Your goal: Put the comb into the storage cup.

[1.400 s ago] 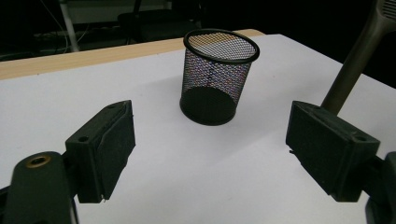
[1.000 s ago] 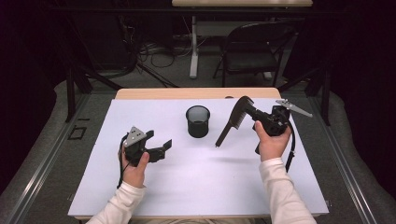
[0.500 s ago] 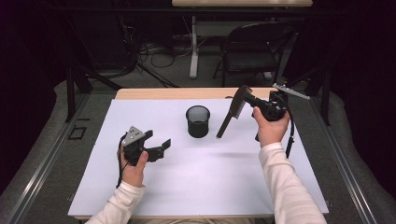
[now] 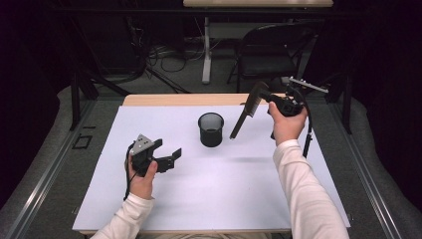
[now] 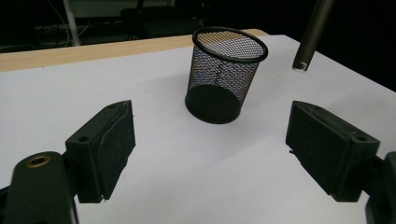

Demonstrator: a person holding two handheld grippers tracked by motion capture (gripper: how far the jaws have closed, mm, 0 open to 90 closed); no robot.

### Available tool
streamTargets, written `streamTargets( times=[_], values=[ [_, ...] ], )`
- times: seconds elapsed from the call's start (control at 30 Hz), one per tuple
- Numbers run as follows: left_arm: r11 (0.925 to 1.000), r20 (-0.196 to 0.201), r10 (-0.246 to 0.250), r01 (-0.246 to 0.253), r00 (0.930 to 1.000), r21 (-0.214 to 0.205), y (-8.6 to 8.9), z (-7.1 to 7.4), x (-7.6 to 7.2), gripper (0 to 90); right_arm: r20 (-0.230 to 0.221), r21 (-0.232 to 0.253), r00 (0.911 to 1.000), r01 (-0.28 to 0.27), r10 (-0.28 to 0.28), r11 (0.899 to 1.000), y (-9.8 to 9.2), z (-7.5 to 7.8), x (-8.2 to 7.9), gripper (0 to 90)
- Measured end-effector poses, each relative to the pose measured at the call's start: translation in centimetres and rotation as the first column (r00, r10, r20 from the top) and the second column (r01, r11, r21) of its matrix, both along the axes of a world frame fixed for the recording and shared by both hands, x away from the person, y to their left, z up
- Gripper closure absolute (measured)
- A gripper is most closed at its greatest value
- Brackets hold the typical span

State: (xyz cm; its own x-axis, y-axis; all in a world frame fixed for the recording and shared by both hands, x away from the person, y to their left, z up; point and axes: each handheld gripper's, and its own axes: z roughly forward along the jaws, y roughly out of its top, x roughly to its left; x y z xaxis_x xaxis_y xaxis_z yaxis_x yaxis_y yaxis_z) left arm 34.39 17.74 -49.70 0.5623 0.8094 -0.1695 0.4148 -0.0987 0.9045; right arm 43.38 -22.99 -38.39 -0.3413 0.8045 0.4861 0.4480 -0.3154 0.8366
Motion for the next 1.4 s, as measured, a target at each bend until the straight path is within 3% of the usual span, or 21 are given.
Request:
streamTargets(
  times=[0.17,0.77,1.4],
  values=[
    [1.0,-0.003,0.0,0.0,1.0,0.0,0.0,0.0,0.0,16.3,-0.002,0.006,1.0,0.005,-0.005,1.0,0.1,0.4,0.5,88.3],
    [1.0,-0.003,-0.002,0.002,1.0,-0.003,0.0,-0.1,0.1,16.3,0.004,-0.065,0.999,0.044,-0.044,0.997,1.3,2.5,2.0,88.3],
    [1.0,-0.004,-0.004,0.004,1.0,0.0,0.0,-0.1,0.1,16.3,0.035,-0.072,0.9987,0.04,-0.038,0.997,3.1,4.4,2.5,88.3]
  ],
)
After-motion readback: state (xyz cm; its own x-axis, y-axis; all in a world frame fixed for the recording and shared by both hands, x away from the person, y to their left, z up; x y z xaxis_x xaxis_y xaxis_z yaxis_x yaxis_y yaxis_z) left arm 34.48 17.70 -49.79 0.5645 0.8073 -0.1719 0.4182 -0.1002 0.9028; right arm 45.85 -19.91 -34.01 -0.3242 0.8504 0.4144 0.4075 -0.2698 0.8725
